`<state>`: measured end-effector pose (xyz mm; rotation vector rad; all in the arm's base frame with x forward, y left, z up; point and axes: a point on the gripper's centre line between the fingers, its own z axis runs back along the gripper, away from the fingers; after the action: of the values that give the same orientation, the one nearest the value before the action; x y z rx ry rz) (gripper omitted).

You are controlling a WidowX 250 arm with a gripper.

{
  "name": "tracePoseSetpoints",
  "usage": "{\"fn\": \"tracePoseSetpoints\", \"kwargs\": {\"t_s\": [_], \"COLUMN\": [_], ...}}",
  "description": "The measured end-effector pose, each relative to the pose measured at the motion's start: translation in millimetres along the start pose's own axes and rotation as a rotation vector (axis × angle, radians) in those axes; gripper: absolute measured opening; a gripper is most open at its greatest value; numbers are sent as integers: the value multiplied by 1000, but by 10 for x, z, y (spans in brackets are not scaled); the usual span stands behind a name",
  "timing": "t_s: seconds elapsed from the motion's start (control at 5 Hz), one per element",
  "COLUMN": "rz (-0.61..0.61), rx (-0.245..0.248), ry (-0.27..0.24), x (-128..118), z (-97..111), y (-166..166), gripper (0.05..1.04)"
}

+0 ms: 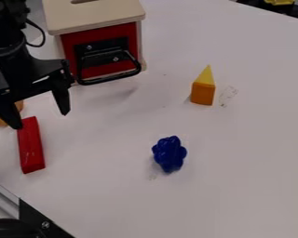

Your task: Move the object to the right side

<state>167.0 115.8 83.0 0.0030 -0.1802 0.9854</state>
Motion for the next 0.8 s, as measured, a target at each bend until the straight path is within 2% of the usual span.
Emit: {"fn": "tracePoseSetpoints", "kwargs": {"t_s": [0.2,0.4,0.8], "rz": [-1,33,95], "rx": [6,76,195], "ry": [17,11,25], "x": [-40,-17,100], "z": [-38,-128,-441], "y": [13,47,154], "gripper": [998,998,998]}}
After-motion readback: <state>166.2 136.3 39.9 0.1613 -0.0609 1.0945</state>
